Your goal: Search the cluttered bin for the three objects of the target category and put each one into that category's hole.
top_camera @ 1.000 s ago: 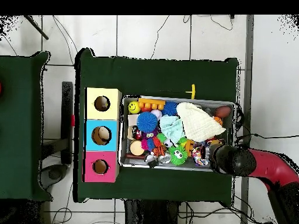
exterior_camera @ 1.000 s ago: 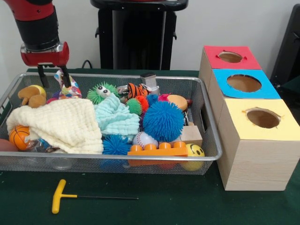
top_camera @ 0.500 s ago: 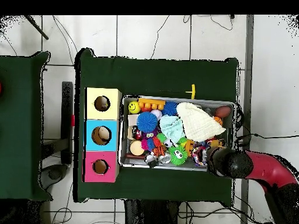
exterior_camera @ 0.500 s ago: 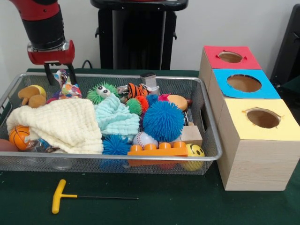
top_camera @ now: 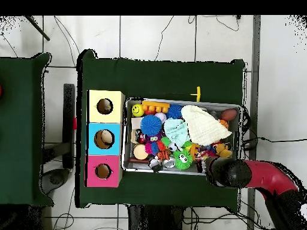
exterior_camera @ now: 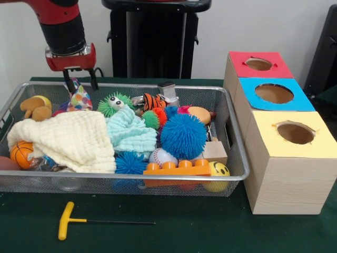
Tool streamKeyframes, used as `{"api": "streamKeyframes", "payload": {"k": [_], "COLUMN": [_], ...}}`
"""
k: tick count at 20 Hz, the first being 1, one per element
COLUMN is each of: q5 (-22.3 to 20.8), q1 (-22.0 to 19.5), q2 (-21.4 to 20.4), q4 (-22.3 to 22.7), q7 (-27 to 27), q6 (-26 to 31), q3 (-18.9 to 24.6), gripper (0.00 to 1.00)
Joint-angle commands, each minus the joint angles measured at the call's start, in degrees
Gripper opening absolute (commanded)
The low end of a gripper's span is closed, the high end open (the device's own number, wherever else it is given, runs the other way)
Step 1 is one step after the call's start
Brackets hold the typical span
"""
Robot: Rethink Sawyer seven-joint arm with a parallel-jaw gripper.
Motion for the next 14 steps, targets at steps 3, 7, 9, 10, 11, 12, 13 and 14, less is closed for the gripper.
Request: {"api": "streamKeyframes", "payload": {"k": [3, 7, 9, 10, 11, 12, 13, 14], "q5": [-6.4, -7.3, -7.7, -8.0, -8.2, -8.6, -9.0, -9.3], "q1": [1.1, 0.7, 0.6, 0.5, 0.5, 0.6, 0.5, 0.6], "q2": [4.6, 5.6, 6.0, 6.2, 6.4, 6.6, 7.0, 7.2], "q4": [-0.2, -2.5, -3.5, -4.1, -4.4, -4.8, -5.3, -5.7], "q7": [-6.4, -7.1, -7.3, -7.3, -7.3, -6.9, -6.8, -6.7], "q6": [-4.1, -4.0, -4.0, -4.1, -4.2, -4.7, -5.0, -5.2], "q3": [0.2, 0.7, 0.8, 0.9, 1.0, 1.0, 1.0, 1.0], "gripper": [1.0, 1.0, 1.0, 1.0, 1.0, 1.0, 1.0, 1.0]}}
